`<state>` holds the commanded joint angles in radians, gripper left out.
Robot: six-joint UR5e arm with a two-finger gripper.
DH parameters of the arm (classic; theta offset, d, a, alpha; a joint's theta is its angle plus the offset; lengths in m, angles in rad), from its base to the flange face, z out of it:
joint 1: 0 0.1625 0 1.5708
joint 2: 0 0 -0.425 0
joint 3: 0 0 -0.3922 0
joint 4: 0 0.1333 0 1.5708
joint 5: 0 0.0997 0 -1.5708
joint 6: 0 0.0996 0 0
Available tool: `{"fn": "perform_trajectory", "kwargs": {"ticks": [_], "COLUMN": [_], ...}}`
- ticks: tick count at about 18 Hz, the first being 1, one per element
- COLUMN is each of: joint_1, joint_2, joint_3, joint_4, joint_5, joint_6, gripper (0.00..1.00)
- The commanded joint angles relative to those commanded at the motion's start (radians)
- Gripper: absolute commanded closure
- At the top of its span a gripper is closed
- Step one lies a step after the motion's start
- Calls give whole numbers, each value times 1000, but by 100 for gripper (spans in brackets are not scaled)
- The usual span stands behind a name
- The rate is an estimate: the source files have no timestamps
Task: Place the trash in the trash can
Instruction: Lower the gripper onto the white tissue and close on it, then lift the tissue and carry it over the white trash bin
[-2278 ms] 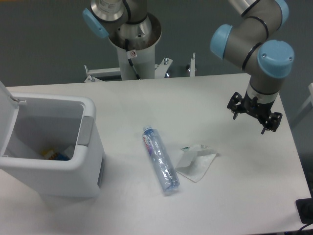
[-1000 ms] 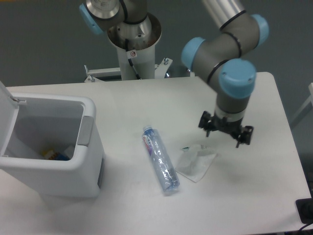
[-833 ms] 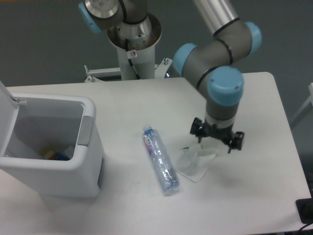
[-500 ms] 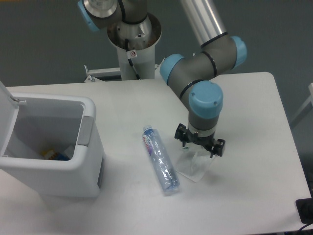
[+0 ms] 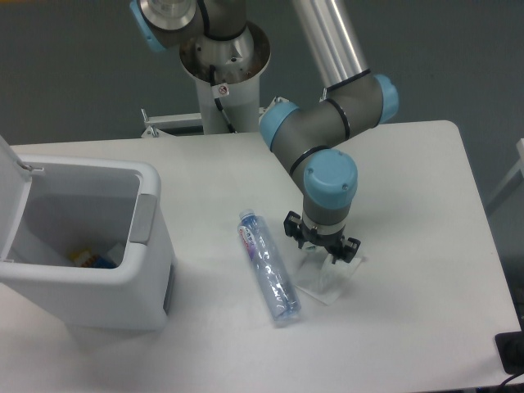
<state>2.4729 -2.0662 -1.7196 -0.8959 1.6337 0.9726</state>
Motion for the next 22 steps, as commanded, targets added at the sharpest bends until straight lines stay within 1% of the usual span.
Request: {"fn": "perform_trajectory", "kwargs": {"ticks": [1,2,3,7,10,14,16,19,20,22], "joint_1": [-2,-3,-3,-3,-2,3,8,11,12,18], "joint_2": [-2,-2,0,0,14,29,32,31,34,41], "joint_3": [3,2,2,17,23,72,97,147,152,156], "joint_4": [0,0,0,-1,-3,-8,-9,-8,-8,-8], "joint_5": [0,0,0,-8,-15,-32,-76,-153,-190,-245], "joint_6": [-5,-6,-8,-8,-3,-6,-23,-132,-156,-161], "gripper": [80,96,100,100,100,100,100,100,100,100]}}
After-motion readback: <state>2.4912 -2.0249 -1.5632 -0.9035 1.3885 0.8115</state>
